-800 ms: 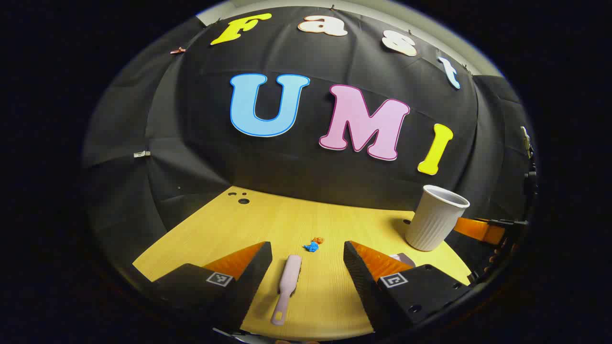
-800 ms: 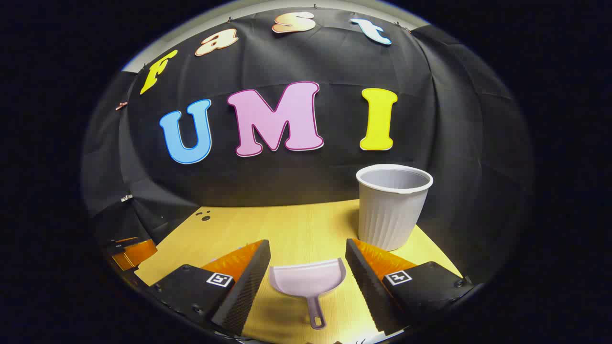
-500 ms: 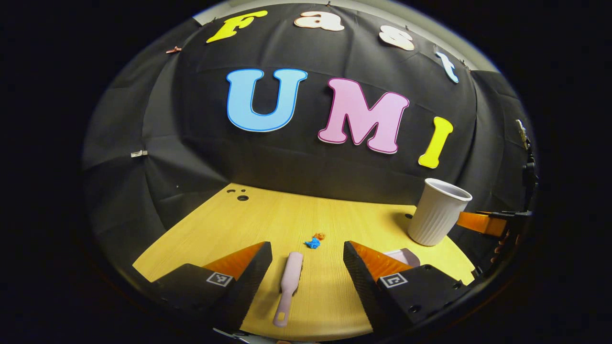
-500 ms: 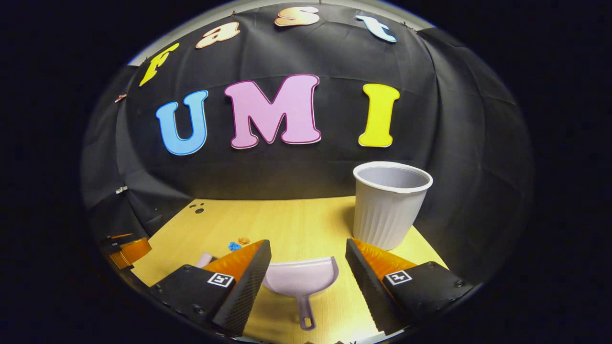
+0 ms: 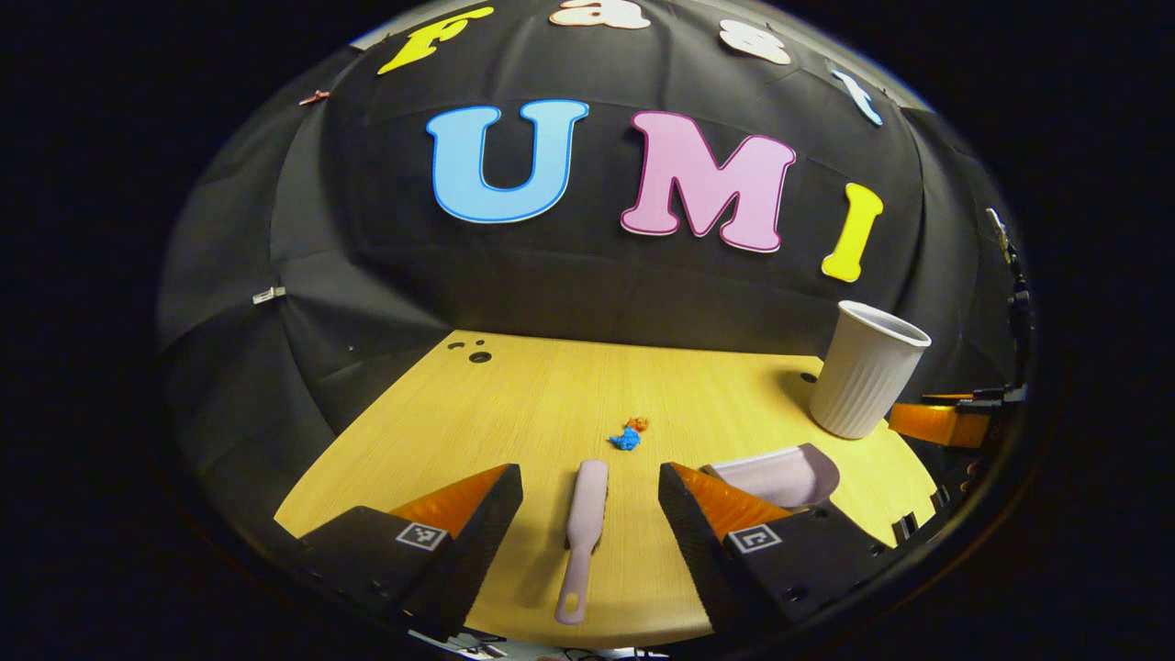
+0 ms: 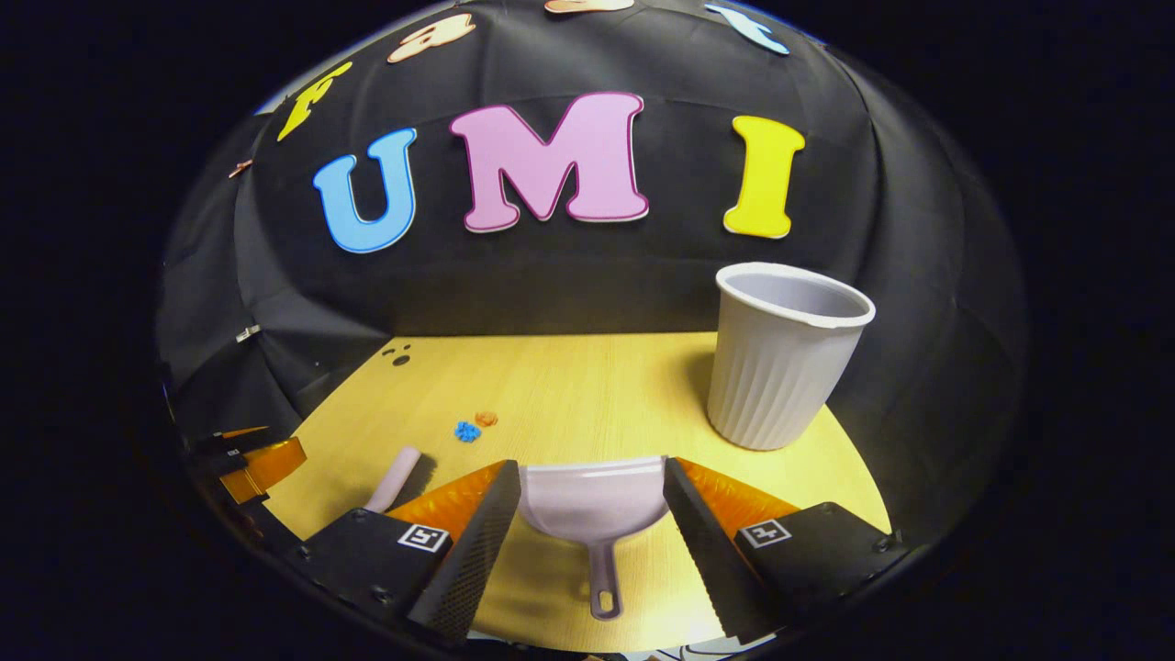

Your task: Pick up the small broom and dustpan from the desktop, sweep the trash into the dustpan with the broom, and then empty the trash into the garbage bin.

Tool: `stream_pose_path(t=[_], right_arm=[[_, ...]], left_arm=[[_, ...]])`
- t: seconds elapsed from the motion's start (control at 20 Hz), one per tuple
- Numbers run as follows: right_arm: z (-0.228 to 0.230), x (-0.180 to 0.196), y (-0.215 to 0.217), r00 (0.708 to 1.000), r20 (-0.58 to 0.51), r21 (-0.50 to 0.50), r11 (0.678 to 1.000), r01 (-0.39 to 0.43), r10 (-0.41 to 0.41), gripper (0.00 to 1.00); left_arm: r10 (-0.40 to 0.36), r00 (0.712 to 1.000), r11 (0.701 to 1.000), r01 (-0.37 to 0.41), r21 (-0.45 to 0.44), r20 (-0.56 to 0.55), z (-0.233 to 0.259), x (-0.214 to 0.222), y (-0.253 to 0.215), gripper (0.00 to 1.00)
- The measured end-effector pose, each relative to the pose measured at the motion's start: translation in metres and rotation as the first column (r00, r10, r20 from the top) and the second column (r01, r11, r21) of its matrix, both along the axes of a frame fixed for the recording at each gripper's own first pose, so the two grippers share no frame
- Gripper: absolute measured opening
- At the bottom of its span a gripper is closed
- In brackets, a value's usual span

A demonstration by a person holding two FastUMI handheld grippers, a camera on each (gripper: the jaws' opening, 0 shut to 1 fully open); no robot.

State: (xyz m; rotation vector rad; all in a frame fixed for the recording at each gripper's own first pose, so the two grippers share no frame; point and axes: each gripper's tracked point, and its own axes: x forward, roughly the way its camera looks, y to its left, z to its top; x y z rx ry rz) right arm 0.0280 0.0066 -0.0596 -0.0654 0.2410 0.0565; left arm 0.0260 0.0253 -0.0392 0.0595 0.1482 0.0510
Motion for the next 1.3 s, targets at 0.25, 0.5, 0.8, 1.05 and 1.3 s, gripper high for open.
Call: stream_pose_path(t=[0.25,0.5,0.8,1.05,1.3], right_arm=[[-0.046,0.005,-0.009,0.983,-0.178,0.035,0.998,0.057,-0.050,0.99],[-0.100,0.012,-0.015,0.924,-0.377,0.038,0.996,0.081,-0.061,0.99],[-0.148,0.029,-0.017,0.850,-0.523,-0.026,0.998,0.061,-0.065,0.99],[-0.191,0.043,-0.019,0.785,-0.612,-0.070,0.995,0.069,-0.097,0.99],[-0.208,0.051,-0.022,0.758,-0.641,-0.077,0.993,0.094,-0.122,0.94]], left_arm=[[0.043,0.997,0.999,-0.043,-0.005,-0.057,-0.019,0.003,0.015,0.95],[0.095,0.991,0.995,-0.097,-0.026,-0.098,-0.031,0.004,0.035,0.95],[0.136,0.978,0.989,-0.144,-0.041,-0.161,-0.048,0.005,0.052,0.95],[0.170,0.961,0.980,-0.188,-0.061,-0.219,-0.067,0.005,0.061,0.95],[0.141,0.951,0.987,-0.156,-0.035,-0.277,-0.080,0.006,0.058,0.95]])
